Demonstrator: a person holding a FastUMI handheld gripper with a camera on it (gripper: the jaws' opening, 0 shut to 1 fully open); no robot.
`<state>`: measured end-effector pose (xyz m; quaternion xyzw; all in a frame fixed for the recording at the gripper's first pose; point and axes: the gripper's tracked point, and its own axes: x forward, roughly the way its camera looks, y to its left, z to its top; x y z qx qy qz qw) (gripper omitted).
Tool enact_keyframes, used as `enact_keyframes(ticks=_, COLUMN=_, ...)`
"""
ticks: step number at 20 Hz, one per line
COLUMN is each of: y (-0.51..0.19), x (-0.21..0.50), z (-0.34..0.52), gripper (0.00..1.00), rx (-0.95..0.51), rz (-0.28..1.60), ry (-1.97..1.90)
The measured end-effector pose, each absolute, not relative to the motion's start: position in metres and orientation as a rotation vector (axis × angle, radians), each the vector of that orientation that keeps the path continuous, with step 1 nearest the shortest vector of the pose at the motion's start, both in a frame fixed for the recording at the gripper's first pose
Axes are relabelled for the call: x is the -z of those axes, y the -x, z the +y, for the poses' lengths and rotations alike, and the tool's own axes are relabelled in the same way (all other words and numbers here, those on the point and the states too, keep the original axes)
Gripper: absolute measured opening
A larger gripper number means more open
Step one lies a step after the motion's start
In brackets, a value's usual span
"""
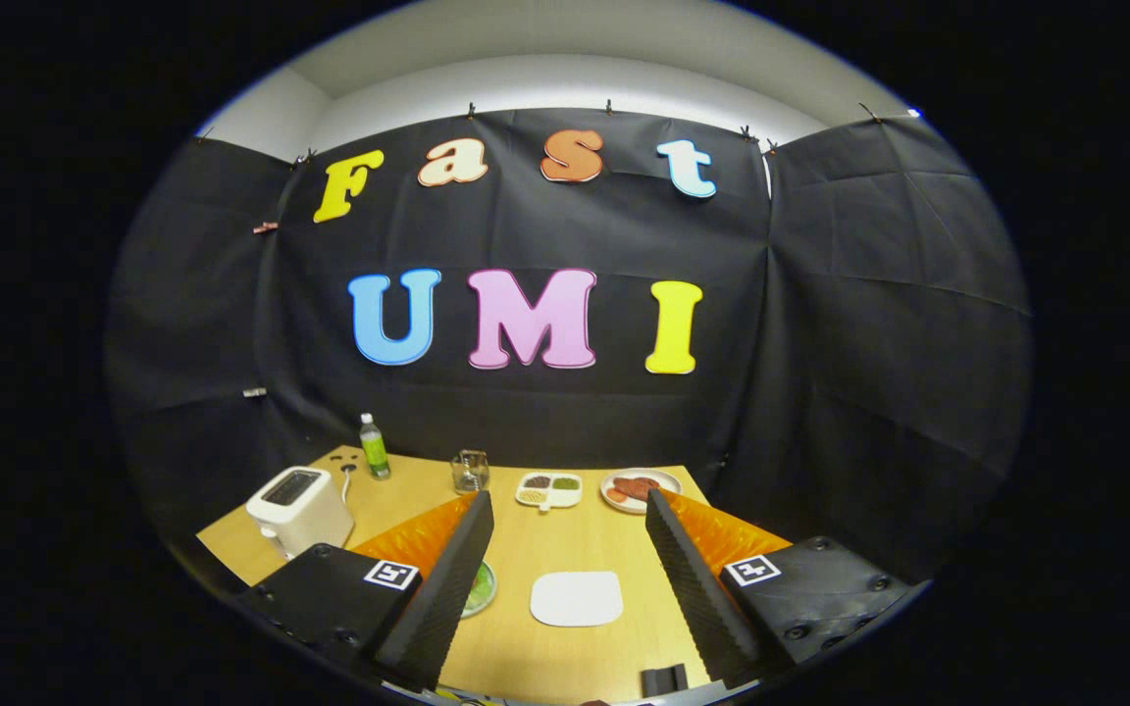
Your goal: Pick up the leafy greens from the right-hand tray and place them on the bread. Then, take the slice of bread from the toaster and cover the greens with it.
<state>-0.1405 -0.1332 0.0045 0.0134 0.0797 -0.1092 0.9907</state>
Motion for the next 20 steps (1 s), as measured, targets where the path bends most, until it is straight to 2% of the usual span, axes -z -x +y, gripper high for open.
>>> enact_keyframes(ticks=4, y=0.157, x=0.016, z=-0.133, gripper=0.97, rx=0.236, rz=0.214, ry=0.027)
enact_keyframes(ticks=15, y=0.117, x=0.000, z=-0.072, gripper=0.98, rx=0.176, rz=0.227, ry=0.035)
enact_keyframes(ticks=20, y=0.092, x=-0.008, z=-0.086, gripper=0.98, rx=0.245, rz=0.233, ry=0.000)
